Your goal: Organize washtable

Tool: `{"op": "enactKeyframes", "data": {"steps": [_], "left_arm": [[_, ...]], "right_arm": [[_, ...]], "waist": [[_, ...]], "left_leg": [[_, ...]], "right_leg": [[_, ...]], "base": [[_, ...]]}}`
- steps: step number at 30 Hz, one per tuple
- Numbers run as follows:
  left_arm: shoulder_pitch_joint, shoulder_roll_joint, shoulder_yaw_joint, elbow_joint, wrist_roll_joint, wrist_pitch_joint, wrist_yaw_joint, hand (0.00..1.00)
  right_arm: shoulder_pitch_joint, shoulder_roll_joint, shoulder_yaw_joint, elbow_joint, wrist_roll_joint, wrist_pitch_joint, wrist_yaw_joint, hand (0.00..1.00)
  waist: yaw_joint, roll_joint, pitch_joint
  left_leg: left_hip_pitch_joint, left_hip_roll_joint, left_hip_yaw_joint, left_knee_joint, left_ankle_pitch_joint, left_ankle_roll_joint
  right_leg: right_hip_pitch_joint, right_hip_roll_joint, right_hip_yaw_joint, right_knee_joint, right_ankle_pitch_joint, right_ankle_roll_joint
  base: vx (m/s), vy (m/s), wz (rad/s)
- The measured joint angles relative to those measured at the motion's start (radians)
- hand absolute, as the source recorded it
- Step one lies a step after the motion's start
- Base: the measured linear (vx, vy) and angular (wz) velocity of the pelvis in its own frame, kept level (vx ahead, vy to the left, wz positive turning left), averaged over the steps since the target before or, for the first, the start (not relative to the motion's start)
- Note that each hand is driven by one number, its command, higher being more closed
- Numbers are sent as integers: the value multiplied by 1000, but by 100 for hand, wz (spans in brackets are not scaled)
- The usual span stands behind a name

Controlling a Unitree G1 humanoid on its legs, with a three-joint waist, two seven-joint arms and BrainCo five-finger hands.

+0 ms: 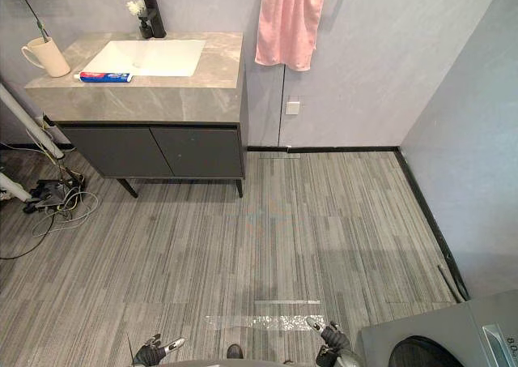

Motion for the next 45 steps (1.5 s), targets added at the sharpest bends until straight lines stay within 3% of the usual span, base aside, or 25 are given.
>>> {"op": "enactKeyframes", "data": {"steps": [22, 25, 26, 27, 28, 29, 30, 34, 36, 37, 39, 40, 41, 42, 43, 44, 45], "left_arm": [[-14, 2, -31, -1, -57, -11, 18, 0], [-21, 4, -40, -30, -57, -10, 19, 0], [-28, 2, -50, -47, -57, -11, 19, 0], [-35, 0, -57, -55, -57, -10, 19, 0], [-53, -1, -82, -69, -57, -10, 18, 0], [-73, 2, -92, -77, -57, -9, 18, 0], [-82, -1, -97, -79, -58, -9, 18, 0], [-141, -10, -119, -89, -60, -10, 20, 0], [-153, -10, -121, -109, -66, -10, 25, 0], [-155, -8, -123, -115, -65, -10, 27, 0], [-148, -7, -125, -121, -64, -10, 28, 0], [-135, -1, -123, -135, -65, -10, 28, 0], [-127, 4, -119, -141, -65, -11, 28, 0], [-110, -5, -103, -151, -71, -9, 32, 0], [-100, -12, -94, -151, -80, -8, 31, 0], [-79, -44, -63, -151, -92, -7, 30, 0], [-58, -66, -36, -149, -119, 2, 27, 0]], "right_arm": [[-24, -2, 4, 1, 15, 0, -4, 0], [-46, 2, -2, -23, 40, 0, -14, 0], [-47, 2, -5, -37, 52, -2, -16, 0], [-48, 2, -6, -43, 58, -2, -18, 0], [-55, 5, -7, -76, 66, -4, -19, 0], [-54, 5, -10, -93, 67, -12, -19, 0], [-53, 5, -10, -95, 67, -13, -20, 0], [-62, 6, -10, -114, 64, -18, -25, 0], [-60, 4, -8, -115, 53, -18, -40, 0], [-53, 4, -7, -115, 50, -17, -41, 0], [-27, -1, -3, -121, 42, -16, -41, 0], [-12, -1, -1, -127, 34, -13, -40, 0], [-5, 2, 0, -127, 31, -11, -38, 0], [-7, -13, 1, -129, 25, -10, -36, 0], [-15, -17, 2, -135, 25, -14, -36, 0], [-40, -31, 14, -141, 25, -15, -35, 0], [-42, -40, 42, -150, 26, -17, -34, 0]], "waist": [[3, 5, 9], [5, 7, 40], [4, 9, 58], [4, 14, 71], [1, 18, 94], [-7, 8, 108], [-7, 12, 111], [-22, 11, 124], [-26, 4, 131], [-27, -6, 134], [-31, -8, 132], [-38, -11, 126], [-39, -26, 121], [-30, 2, 105], [-25, 15, 101], [-20, 58, 108], [-18, 75, 108]], "left_leg": [[-37, 5, 19, 0, -6, 1], [-36, 1, 45, 1, -36, 11], [-26, -1, 48, 1, -49, 22], [-18, 2, 51, 1, -54, 23], [0, 5, 54, 2, -62, 35], [22, 0, 50, 7, -76, 36], [29, 0, 49, 7, -83, 32], [66, 26, 39, 8, -131, -19], [120, 44, 40, 9, -178, -65], [148, 40, 41, 9, -192, -74], [193, 53, 28, 10, -234, -140], [200, 74, 15, 69, -262, -183], [174, 78, 7, 144, -276, -197], [74, 151, 4, 380, -300, -194], [30, 178, 10, 481, -286, -196], [-37, 247, 27, 680, -217, -136], [-89, 303, 38, 866, -87, -103]], "right_leg": [[-46, 4, 21, 1, 3, 2], [-103, -9, 46, 117, -52, 49], [-151, -14, 43, 223, -72, 75], [-188, -14, 41, 309, -74, 73], [-278, -24, 26, 504, -82, 65], [-333, -49, -5, 609, -106, 58], [-356, -60, -17, 625, -115, 61], [-476, -102, -92, 458, -88, 72], [-496, -103, -162, 215, 46, 83], [-503, -112, -179, 170, 80, 78], [-524, -117, -196, 179, 113, 41], [-529, -114, -198, 229, 126, 4], [-529, -114, -188, 251, 171, -40], [-519, -84, -202, 280, 190, -75], [-509, -65, -202, 277, 163, -82], [-469, -11, -208, 272, 131, -105], [-396, 29, -192, 240, 99, -117]], "base": [[-15, -10, -3], [36, 34, -32], [71, 49, -23], [90, 66, -22], [87, 67, -6], [143, 85, 0], [209, 99, 3], [282, 65, 2], [487, -24, -3], [601, -88, 18], [502, -141, 46], [518, -188, 62], [826, -394, 56], [712, -396, 18], [856, -494, -25], [760, -368, -54], [766, -323, -67]]}}
